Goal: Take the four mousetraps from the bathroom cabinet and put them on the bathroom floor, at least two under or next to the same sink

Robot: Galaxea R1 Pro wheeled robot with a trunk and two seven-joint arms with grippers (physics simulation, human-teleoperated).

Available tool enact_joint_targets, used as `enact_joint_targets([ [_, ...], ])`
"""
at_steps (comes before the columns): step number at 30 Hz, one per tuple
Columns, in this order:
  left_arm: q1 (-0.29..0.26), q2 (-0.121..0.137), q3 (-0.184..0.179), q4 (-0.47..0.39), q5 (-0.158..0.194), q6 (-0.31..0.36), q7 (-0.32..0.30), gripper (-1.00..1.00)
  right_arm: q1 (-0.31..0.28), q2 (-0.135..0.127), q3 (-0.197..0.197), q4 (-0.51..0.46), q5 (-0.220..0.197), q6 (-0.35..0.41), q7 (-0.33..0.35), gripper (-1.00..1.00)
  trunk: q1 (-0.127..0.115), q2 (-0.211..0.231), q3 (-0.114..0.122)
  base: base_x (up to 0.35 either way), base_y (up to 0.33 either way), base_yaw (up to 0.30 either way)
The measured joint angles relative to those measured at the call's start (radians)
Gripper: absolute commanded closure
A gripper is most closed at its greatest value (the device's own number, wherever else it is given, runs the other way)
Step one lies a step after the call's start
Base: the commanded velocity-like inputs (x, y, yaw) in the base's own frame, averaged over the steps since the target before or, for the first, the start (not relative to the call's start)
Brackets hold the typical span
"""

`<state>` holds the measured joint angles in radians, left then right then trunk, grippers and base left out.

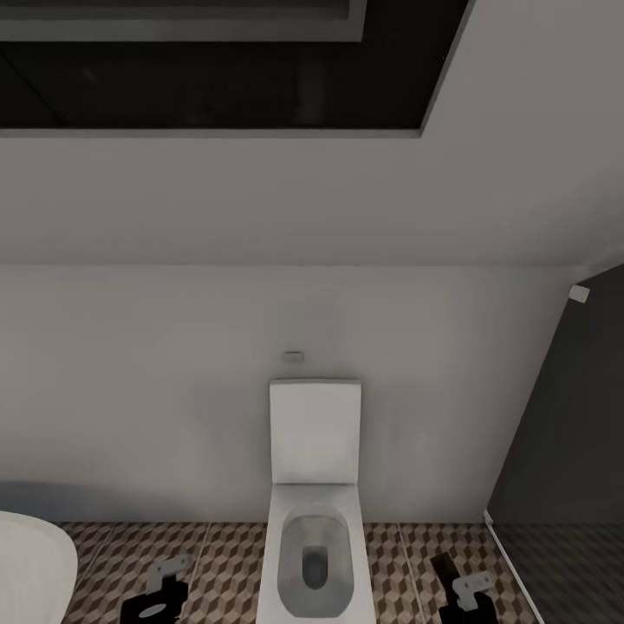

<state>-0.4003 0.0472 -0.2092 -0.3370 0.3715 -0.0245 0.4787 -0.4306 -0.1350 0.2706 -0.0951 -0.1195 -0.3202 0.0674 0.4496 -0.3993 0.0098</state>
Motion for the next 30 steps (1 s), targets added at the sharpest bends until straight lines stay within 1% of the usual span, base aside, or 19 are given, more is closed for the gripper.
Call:
enact_joint_targets([
  [8,0.0,0.0,-0.001,0.001,0.0,-0.001,-0.001,1.0,0.0,0.0,0.003,0.001,0.004,-0.003,-0.005,1.0,0.0,0.0,0.0,0.0,0.0,0.0],
  [12,0.0,0.002,0.0,0.001,0.0,-0.001,-0.024,1.0,0.0,0.0,0.002,0.002,0.003,-0.002,-0.005,1.0,0.0,0.0,0.0,0.0,0.0,0.0],
  [14,0.0,0.002,0.0,0.001,-0.001,-0.001,-0.049,1.0,0.0,0.0,0.002,0.002,0.002,-0.002,-0.005,1.0,0.008,-0.014,-0.006,0.0,0.0,0.0],
  [18,0.0,0.003,0.0,0.001,-0.002,-0.001,-0.068,1.0,0.0,0.0,0.002,0.002,0.001,-0.002,-0.006,1.0,0.023,-0.041,-0.018,0.0,0.0,0.0],
  [30,0.001,0.005,0.0,0.002,-0.003,-0.002,-0.075,1.0,0.001,0.0,0.001,0.002,0.0,-0.001,-0.007,1.0,0.069,-0.125,-0.055,0.0,0.0,0.0],
])
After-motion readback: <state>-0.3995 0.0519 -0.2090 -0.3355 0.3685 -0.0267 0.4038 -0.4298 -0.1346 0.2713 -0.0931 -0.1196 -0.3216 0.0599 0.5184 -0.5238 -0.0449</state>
